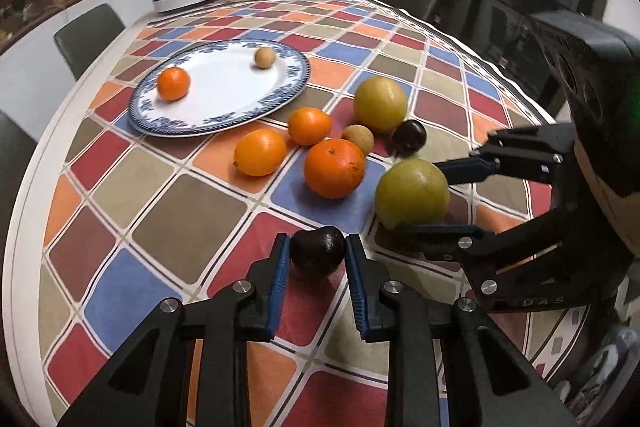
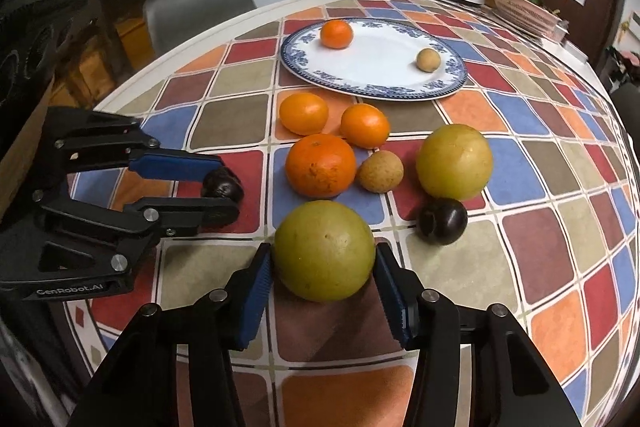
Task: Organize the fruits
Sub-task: 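Grasp a dark plum with the left tool while the right tool grasps a green pomelo, then carry the plum and pomelo onto the plate and open both tools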
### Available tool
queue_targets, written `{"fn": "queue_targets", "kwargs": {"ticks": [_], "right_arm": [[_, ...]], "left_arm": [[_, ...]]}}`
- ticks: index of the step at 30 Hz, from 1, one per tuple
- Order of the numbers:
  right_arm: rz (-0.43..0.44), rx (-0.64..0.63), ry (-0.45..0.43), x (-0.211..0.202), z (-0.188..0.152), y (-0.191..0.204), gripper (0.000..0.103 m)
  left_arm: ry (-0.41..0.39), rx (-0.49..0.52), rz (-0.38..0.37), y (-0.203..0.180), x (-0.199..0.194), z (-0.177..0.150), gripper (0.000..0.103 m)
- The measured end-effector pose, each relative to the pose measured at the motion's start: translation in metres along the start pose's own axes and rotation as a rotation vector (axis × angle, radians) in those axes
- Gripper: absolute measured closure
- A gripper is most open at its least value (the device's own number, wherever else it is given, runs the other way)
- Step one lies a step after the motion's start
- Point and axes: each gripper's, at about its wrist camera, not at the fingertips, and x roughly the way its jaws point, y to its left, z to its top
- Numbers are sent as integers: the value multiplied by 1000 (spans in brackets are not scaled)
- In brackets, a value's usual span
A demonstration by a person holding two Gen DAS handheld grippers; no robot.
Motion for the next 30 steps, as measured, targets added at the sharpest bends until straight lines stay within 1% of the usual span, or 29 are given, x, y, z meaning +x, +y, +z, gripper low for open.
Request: {"fn": "queue_targets", "kwargs": {"ticks": [4, 10, 14, 15, 19, 22, 30], "right_arm": [[-14, 43, -21, -4, -1, -4, 52], [-55, 70, -87, -24, 5, -5, 52], [-69, 83, -140, -41, 15, -7, 52], [-73, 86, -151, -44, 19, -7, 52], [-74, 93, -184, -53, 35, -11, 52], [-80, 97, -207, -56, 52, -16, 52], [-84, 106, -241, -53, 102, -33, 52]], "left_arm": [[-12, -21, 29, 1, -7, 0, 75], [-68, -53, 51, 1, -26, 9, 75], [-111, -55, 75, 3, -40, 22, 75], [-122, -55, 89, 5, -44, 27, 75], [-153, -60, 110, 12, -52, 43, 75], [-175, -61, 131, 19, -54, 57, 75], [-203, -82, 160, 48, -48, 99, 75]]}}
